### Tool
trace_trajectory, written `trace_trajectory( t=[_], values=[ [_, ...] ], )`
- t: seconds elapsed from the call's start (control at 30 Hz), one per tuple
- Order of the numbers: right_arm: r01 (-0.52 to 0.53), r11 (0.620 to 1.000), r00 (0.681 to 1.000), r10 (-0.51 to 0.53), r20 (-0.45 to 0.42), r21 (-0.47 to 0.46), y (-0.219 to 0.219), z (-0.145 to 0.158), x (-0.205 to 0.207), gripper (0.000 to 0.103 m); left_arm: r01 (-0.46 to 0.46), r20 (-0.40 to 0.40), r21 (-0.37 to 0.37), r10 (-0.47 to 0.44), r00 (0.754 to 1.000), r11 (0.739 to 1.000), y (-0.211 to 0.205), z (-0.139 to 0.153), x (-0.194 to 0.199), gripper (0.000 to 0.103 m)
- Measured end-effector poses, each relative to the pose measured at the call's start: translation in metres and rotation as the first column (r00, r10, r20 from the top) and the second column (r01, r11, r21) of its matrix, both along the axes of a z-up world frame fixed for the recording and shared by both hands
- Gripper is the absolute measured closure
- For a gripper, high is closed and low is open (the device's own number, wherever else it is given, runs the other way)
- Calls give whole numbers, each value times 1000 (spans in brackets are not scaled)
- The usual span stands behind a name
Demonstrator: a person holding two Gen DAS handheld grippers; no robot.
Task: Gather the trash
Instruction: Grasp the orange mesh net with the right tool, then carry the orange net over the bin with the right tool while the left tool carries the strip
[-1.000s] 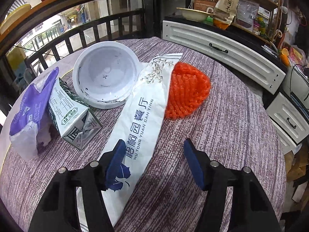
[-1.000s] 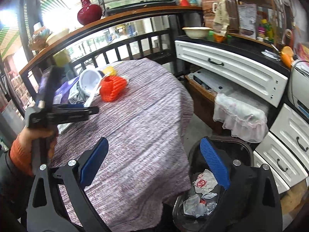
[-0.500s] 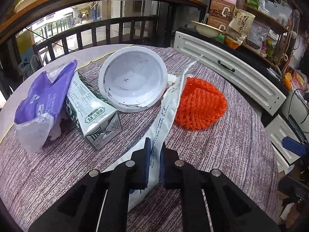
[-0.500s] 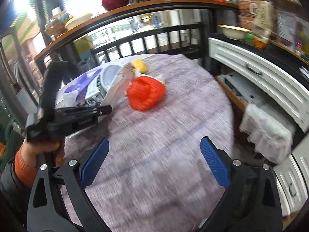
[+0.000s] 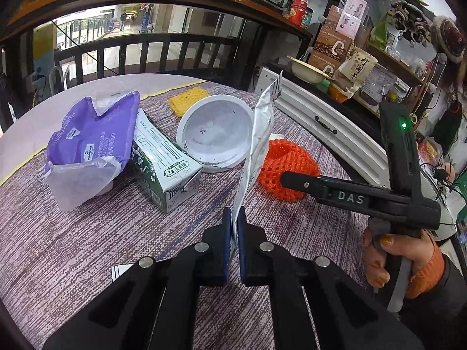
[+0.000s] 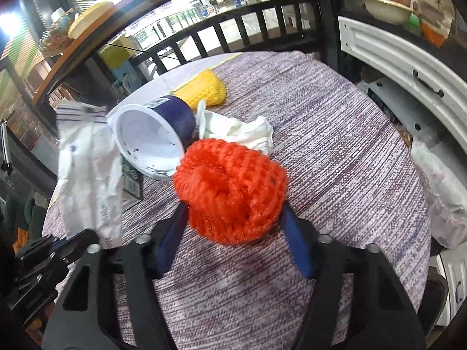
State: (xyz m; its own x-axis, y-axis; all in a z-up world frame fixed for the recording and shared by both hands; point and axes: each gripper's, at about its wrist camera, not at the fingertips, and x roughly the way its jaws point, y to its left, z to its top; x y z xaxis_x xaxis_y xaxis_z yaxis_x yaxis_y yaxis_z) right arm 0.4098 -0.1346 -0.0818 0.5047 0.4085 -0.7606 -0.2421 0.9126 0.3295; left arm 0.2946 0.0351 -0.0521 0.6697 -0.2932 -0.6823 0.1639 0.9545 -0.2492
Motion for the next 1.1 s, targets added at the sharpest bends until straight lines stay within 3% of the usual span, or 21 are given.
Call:
trace_trajectory(
  t=[0.03,0.1,0.23,0.47,0.8,1.1],
  values=[
    [-2,1000,1000,2,-9,9,0,-2,2,68,0,0,-3,0,1000,1000,0,-1,0,97],
    [-6,999,1000,7,-17,40,-2,-5,0,77,10,-7,-19,-10,1000,1000,0,-2,2,97],
    [-5,998,1000,4,10,69,-8,0,-16,82,14,1,-30,-14,1000,999,-1,0,2,97],
    [1,995,996,-11,94,99,-18,24,-55,83,39,38,-30,-38,999,999,-7,14,-7,97],
    [35,997,975,-48,219,64,-44,48,-124,83,106,89,-46,-102,991,993,-27,33,-36,97],
    [98,995,958,-104,268,38,-80,58,-185,83,196,97,-101,-186,978,975,-56,37,-58,97]
  ],
)
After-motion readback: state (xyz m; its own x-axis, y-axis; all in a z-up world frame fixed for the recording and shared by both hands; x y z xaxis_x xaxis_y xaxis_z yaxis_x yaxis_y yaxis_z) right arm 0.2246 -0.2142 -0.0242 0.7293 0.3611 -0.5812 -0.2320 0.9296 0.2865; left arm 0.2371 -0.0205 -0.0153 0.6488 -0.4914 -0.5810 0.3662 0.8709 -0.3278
